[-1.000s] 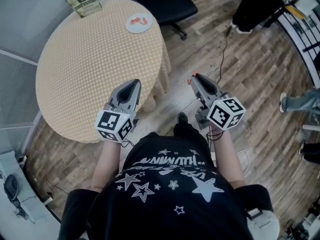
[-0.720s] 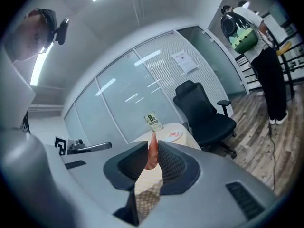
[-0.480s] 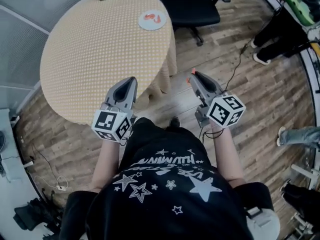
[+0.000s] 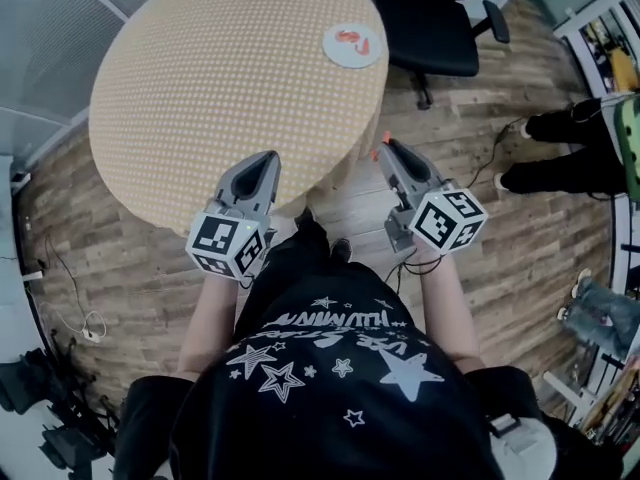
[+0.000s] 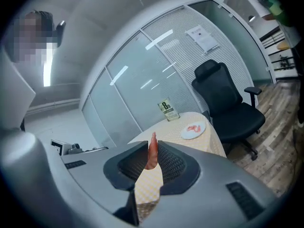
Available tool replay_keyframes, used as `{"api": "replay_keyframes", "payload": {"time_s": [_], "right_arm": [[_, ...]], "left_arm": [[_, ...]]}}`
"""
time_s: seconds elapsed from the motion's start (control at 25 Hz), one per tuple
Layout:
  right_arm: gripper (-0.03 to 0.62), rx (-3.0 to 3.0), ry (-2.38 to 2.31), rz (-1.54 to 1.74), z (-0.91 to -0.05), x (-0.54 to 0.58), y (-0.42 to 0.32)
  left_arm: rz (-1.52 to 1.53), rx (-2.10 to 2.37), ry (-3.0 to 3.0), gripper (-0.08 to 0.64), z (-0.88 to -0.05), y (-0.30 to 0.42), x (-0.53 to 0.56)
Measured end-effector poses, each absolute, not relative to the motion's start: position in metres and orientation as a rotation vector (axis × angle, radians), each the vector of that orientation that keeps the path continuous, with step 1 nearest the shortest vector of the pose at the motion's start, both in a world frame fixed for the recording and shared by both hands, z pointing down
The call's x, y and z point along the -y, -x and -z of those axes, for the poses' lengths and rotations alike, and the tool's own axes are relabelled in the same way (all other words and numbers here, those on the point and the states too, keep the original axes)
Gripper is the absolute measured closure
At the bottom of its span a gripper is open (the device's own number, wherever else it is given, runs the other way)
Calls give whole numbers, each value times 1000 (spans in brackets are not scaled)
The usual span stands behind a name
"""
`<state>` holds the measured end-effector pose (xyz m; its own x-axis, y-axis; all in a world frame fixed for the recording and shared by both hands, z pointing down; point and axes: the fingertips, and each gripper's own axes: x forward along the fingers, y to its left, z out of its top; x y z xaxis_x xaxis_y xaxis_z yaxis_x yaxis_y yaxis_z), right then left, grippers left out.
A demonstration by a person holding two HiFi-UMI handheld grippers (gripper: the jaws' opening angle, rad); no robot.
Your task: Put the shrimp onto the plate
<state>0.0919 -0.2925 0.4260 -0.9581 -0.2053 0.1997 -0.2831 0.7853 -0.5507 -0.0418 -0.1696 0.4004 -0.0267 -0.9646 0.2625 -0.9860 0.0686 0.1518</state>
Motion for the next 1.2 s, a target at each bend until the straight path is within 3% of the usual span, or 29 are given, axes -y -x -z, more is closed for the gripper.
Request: {"api": "replay_keyframes", "payload": {"time_s": [0.6, 1.2], "right_arm": [[522, 2807, -500, -785, -409, 366, -4], [522, 2720, -408, -819, -438, 423, 34]], "left_arm": [[-23, 2003, -2066, 551, -395, 132, 250], [-82, 2040, -1932, 551, -421, 156, 296]]}}
